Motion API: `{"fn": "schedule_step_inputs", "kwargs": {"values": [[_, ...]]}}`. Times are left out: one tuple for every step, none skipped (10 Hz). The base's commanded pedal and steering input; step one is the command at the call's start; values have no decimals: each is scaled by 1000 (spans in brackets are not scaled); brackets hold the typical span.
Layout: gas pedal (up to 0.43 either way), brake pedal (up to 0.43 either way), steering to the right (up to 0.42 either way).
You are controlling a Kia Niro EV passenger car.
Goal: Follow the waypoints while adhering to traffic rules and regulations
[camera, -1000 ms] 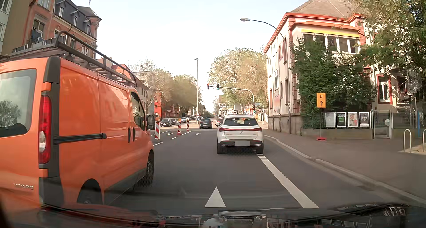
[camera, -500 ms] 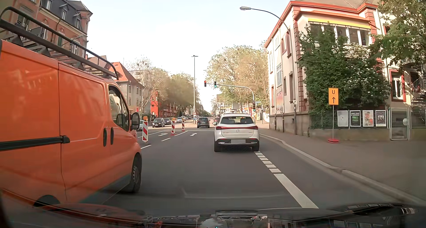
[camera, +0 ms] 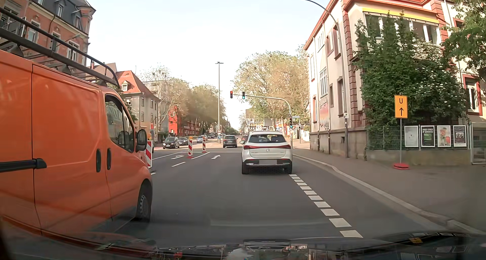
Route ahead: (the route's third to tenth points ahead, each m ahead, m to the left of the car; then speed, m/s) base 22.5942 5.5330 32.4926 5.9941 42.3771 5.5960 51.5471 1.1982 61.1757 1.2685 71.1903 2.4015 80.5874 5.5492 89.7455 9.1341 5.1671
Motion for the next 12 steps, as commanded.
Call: {"fn": "schedule_step_inputs", "kwargs": {"values": [[118,0,5],[118,0,5],[118,0,5],[110,0,5],[98,0,5],[98,0,4],[98,0,3],[98,0,3],[87,0,3],[67,0,3],[59,0,1],[59,0,0]]}}
